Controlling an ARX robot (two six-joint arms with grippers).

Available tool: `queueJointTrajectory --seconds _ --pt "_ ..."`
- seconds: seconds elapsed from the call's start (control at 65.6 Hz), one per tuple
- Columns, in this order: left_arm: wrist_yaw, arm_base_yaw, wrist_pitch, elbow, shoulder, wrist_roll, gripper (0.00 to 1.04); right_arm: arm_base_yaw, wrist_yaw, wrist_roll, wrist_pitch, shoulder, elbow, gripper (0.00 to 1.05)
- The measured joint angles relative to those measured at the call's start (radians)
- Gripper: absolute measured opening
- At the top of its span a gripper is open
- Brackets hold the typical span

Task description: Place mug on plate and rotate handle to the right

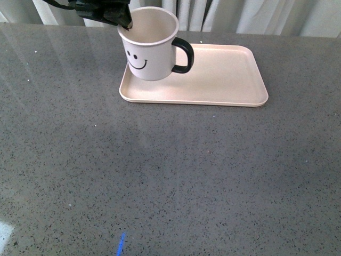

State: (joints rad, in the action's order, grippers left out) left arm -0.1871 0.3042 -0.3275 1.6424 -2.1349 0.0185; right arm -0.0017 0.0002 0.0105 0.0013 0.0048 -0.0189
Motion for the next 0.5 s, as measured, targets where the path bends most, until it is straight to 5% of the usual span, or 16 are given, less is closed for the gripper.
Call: queueJointTrajectory --seconds 0.503 --pt "-0.016 0.067 -0.111 0.261 -0.183 -0.004 0.02 0.000 0.000 0.000 0.000 0.000 0.000 0.96"
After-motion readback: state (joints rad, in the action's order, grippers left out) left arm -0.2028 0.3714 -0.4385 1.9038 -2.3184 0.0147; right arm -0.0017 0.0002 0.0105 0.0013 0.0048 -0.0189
